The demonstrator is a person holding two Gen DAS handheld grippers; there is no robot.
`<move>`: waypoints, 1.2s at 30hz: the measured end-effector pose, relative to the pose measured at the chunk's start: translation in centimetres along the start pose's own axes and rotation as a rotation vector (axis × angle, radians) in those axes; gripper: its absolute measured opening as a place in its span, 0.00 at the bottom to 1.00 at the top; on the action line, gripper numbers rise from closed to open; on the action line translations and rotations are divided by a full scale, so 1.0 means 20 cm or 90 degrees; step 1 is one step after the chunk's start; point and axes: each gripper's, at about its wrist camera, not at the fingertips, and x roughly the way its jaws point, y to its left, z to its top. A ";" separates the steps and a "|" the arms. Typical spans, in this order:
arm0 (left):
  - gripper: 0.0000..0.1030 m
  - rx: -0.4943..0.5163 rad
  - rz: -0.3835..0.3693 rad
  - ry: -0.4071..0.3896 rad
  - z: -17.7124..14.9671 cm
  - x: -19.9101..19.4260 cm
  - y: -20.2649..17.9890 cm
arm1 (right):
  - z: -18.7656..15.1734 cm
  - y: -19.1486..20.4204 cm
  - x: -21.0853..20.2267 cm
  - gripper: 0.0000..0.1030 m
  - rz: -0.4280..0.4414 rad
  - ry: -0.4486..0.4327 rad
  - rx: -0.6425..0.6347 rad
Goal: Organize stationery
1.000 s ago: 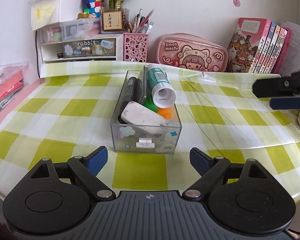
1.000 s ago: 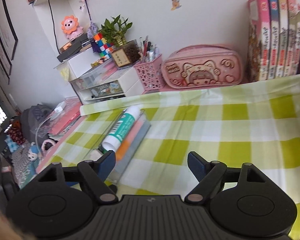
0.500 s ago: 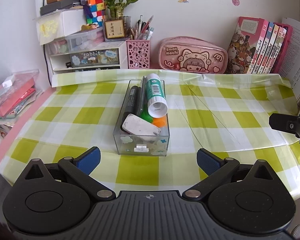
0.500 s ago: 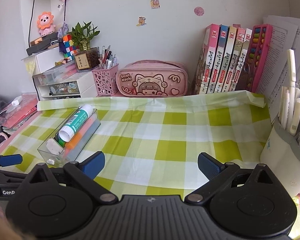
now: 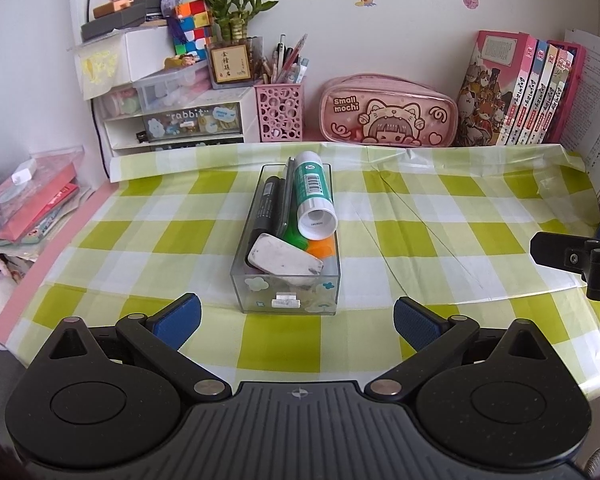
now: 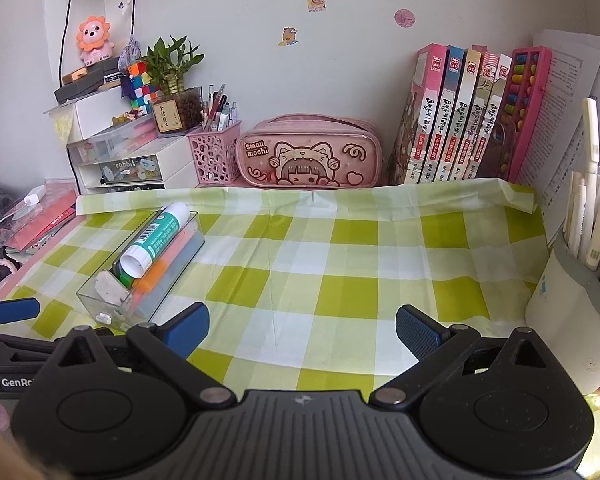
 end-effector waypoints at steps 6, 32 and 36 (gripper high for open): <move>0.95 0.002 -0.001 -0.002 0.00 -0.01 -0.01 | 0.00 0.00 0.00 0.95 -0.002 0.003 -0.001; 0.95 0.003 -0.001 -0.004 0.01 -0.01 -0.01 | 0.00 -0.01 0.01 0.95 -0.001 0.008 -0.003; 0.95 0.001 0.002 -0.003 0.02 -0.01 -0.01 | -0.01 -0.01 0.02 0.95 -0.001 0.010 -0.002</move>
